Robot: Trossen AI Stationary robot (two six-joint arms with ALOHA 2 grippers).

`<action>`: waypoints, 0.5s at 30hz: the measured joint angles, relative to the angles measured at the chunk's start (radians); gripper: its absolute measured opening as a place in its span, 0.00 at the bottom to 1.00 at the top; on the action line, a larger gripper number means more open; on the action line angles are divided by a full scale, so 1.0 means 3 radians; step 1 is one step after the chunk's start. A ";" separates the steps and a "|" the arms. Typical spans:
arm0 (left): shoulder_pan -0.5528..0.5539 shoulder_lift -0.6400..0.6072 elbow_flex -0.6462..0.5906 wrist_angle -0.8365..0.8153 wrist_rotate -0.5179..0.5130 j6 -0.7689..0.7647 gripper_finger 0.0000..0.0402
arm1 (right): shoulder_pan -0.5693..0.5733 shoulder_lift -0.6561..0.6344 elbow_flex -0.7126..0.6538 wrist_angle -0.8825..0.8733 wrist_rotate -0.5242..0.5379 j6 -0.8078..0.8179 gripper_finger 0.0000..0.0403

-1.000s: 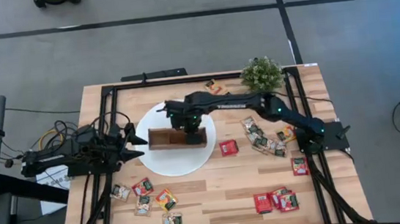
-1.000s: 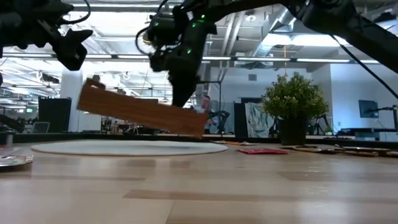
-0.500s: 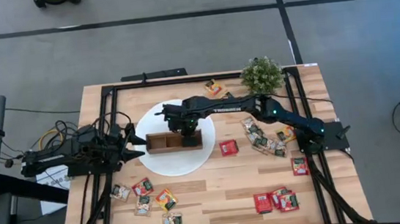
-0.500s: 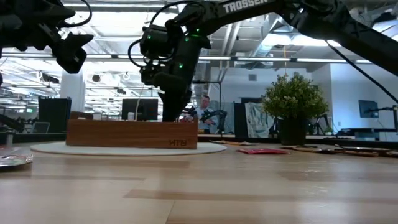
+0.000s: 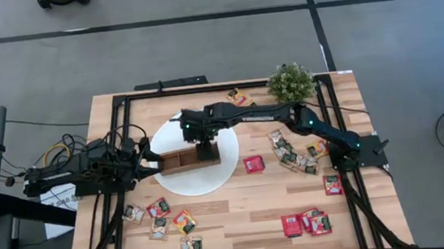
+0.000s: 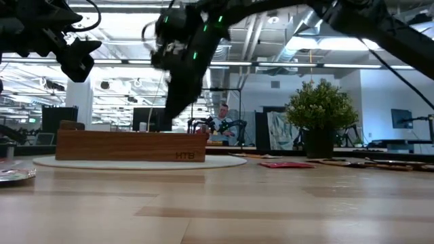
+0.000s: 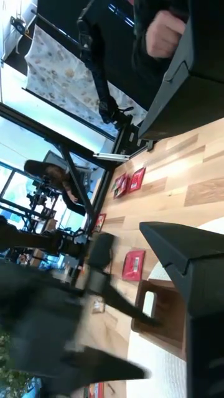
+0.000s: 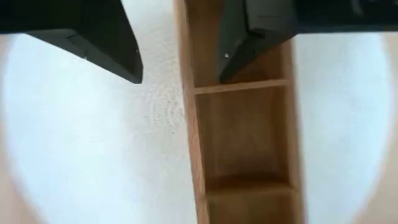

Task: Pick & Place Tea
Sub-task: Put the yellow tea bag into the right section of the wooden organizer

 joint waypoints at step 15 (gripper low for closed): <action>0.0000 0.0000 0.0003 -0.0074 0.0000 0.0005 0.55 | 0.0417 -0.1759 -0.1460 0.0016 0.0095 0.0174 0.39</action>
